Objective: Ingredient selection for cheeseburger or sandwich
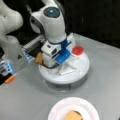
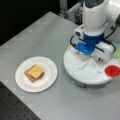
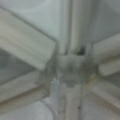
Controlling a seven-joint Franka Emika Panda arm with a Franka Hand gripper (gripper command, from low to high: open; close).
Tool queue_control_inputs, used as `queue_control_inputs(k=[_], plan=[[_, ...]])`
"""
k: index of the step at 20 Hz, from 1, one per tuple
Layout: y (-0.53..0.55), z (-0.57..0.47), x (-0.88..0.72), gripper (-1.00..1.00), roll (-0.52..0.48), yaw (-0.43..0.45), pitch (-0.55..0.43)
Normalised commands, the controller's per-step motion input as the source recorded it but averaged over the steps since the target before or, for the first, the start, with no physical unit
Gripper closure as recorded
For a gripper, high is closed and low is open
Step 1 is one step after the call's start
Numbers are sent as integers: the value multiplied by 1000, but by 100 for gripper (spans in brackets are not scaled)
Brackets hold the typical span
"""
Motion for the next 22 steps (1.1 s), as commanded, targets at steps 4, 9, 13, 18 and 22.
queue_control_inputs(k=[4, 9, 13, 18, 22], plan=[[40, -130, -131, -100, -117, 85, -132], [41, -151, -126, -100, -124, 105, -126], [49, -187, -104, -100, -148, 128, -133], [40, -187, -113, -100, -164, 199, -126], [29, -181, -148, -100, -144, 284, -124]])
